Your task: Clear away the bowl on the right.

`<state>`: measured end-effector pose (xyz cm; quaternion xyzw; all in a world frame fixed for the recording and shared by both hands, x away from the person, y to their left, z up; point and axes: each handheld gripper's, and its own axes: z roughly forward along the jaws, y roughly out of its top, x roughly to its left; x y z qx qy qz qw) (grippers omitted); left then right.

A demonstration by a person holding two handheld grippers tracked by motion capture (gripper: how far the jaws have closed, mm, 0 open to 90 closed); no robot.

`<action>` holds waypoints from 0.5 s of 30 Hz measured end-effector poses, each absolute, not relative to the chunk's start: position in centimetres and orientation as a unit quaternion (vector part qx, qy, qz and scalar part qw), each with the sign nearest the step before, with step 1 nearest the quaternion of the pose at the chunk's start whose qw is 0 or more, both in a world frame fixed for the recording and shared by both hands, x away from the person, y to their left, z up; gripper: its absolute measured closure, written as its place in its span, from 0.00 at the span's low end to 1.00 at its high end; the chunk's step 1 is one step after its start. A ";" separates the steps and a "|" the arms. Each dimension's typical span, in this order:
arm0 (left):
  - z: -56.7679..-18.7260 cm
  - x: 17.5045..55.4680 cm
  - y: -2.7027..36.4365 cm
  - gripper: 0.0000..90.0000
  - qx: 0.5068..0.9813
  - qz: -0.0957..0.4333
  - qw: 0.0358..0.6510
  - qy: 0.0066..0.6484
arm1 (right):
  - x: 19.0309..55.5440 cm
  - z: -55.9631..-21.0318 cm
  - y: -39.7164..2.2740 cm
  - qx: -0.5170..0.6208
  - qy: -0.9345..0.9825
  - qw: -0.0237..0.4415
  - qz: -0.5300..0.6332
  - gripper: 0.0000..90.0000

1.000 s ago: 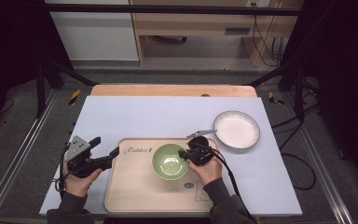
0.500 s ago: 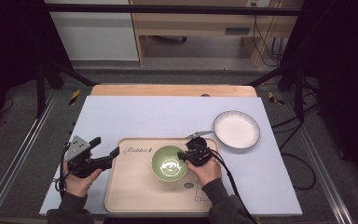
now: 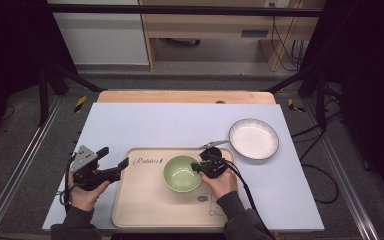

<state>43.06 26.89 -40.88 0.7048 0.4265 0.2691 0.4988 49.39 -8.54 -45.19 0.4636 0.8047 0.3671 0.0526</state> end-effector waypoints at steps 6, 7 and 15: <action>-40.9 43.1 26.9 0.19 0.705 0.268 0.499 0.427 | 49.5 -45.3 -8.6 0.464 0.803 0.052 0.370 0.93; -40.9 43.1 26.8 0.19 0.706 0.268 0.498 0.427 | 49.4 -45.3 -8.6 0.463 0.804 0.053 0.370 0.93; -40.9 43.1 26.9 0.19 0.704 0.268 0.500 0.428 | 49.3 -45.1 -8.7 0.450 0.806 0.074 0.376 0.85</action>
